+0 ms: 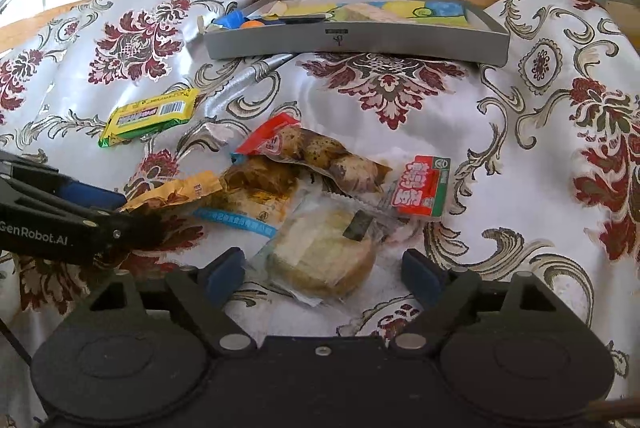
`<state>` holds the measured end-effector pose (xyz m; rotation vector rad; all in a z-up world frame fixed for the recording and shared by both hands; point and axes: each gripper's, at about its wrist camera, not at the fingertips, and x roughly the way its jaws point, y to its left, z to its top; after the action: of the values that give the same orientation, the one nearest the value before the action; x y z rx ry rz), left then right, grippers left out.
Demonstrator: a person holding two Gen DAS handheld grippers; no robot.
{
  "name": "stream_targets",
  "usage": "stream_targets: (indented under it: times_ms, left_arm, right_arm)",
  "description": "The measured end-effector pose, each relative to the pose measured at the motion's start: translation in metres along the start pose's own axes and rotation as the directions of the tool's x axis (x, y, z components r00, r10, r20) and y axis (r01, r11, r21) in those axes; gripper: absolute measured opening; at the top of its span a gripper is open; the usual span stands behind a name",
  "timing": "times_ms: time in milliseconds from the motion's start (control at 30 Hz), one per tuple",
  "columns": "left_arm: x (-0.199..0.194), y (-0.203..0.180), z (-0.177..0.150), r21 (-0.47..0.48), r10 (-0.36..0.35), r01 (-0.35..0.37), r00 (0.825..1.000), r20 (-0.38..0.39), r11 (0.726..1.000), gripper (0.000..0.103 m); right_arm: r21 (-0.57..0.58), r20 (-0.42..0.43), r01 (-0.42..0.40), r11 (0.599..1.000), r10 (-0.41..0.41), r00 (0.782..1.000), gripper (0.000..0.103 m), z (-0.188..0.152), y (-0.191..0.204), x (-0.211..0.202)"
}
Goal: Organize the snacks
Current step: 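Move the left tool to the gold snack pouch while the right approaches the wrapped bread, then close the left gripper on the gold pouch while the right closes on the wrapped bread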
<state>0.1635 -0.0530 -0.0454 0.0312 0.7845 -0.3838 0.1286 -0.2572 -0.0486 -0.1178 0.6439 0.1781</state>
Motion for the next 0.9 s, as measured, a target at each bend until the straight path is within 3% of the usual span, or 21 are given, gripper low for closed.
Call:
stream_targets:
  times_ms: [67, 167, 333, 433, 600, 667, 800, 900]
  left_arm:
    - [0.002, 0.002, 0.000, -0.008, -0.008, 0.008, 1.000, 0.003, 1.000, 0.067]
    - [0.005, 0.006, 0.002, -0.027, -0.039, 0.039, 0.999, 0.008, 0.999, 0.087]
    - [0.012, 0.012, 0.009, -0.022, -0.077, 0.077, 0.997, 0.002, 0.997, 0.090]
    - [0.012, 0.013, 0.010, -0.008, -0.108, 0.108, 0.994, -0.004, 0.994, 0.081]
    - [0.012, 0.006, 0.011, 0.030, -0.124, 0.124, 0.992, -0.027, 0.992, 0.057]
    - [0.012, 0.004, 0.010, 0.033, -0.130, 0.131, 0.991, -0.031, 0.991, 0.056]
    - [0.011, 0.004, 0.010, 0.013, -0.125, 0.125, 0.992, -0.031, 0.992, 0.055]
    - [0.010, 0.005, 0.011, -0.014, -0.130, 0.130, 0.991, -0.030, 0.991, 0.054]
  right_arm:
    - [0.004, -0.002, 0.000, 1.000, 0.000, 1.000, 0.088, 0.000, 0.000, -0.001]
    - [0.012, -0.005, -0.004, 1.000, 0.004, 1.000, 0.089, -0.001, -0.001, -0.002]
    - [0.013, -0.014, 0.000, 1.000, 0.000, 1.000, 0.091, -0.001, 0.000, -0.002]
    - [0.040, -0.029, -0.001, 0.999, 0.002, 1.000, 0.092, 0.005, -0.003, -0.002]
    - [0.120, -0.047, 0.015, 0.993, -0.009, 0.999, 0.091, 0.013, -0.004, 0.001]
    - [0.119, -0.055, 0.043, 0.992, -0.037, 0.998, 0.087, 0.013, -0.001, 0.002]
    - [0.114, -0.044, 0.072, 0.991, -0.067, 0.997, 0.067, 0.012, 0.003, 0.000]
    - [0.129, -0.039, 0.072, 0.989, -0.068, 0.997, 0.063, 0.011, 0.000, -0.003]
